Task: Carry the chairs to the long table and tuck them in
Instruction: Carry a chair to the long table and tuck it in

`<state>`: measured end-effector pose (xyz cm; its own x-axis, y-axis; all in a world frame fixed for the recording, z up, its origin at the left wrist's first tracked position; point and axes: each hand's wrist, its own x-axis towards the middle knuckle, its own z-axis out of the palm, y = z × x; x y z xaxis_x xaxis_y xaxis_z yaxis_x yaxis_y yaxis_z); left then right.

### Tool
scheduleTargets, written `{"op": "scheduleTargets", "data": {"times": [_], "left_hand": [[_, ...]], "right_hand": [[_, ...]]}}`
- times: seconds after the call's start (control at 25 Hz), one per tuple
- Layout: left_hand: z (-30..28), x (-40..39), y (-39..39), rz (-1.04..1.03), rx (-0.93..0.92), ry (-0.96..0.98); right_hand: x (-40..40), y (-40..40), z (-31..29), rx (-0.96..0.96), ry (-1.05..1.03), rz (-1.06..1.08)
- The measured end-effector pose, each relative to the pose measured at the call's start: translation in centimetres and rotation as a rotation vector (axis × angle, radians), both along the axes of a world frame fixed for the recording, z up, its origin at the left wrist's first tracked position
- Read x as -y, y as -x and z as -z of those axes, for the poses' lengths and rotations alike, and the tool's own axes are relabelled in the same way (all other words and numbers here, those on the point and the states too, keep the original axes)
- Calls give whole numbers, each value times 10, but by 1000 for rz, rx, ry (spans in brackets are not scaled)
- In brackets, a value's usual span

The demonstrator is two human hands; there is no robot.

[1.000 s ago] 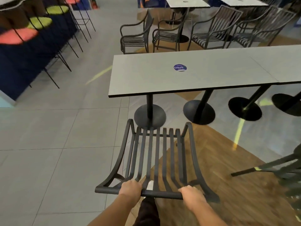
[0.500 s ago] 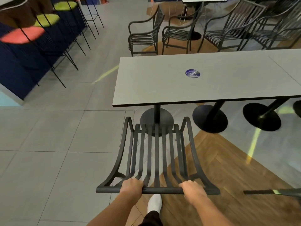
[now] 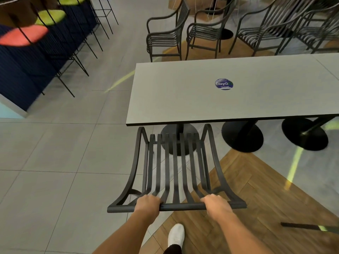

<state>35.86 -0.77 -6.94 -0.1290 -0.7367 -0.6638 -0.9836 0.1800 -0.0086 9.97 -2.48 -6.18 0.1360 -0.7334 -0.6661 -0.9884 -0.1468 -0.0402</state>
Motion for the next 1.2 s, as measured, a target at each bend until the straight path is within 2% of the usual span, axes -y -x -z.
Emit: {"op": "scheduleTargets", "data": {"times": [0.36, 0.56, 0.68, 0.92, 1.2], "left_hand": [[2, 18, -3, -139, -110, -105], [-15, 33, 10, -145, -246, -220], [-29, 46, 34, -159, -341, -219], [-62, 62, 146, 61, -456, -61], [-87, 37, 305, 330, -493, -72]], "right_hand": [[13, 1, 2, 37, -26, -15], [14, 17, -25, 132, -56, 86], [9, 45, -47, 201, 16, 229], [-28, 135, -71, 232, 329, 594], [-134, 257, -84, 123, 361, 910]]}}
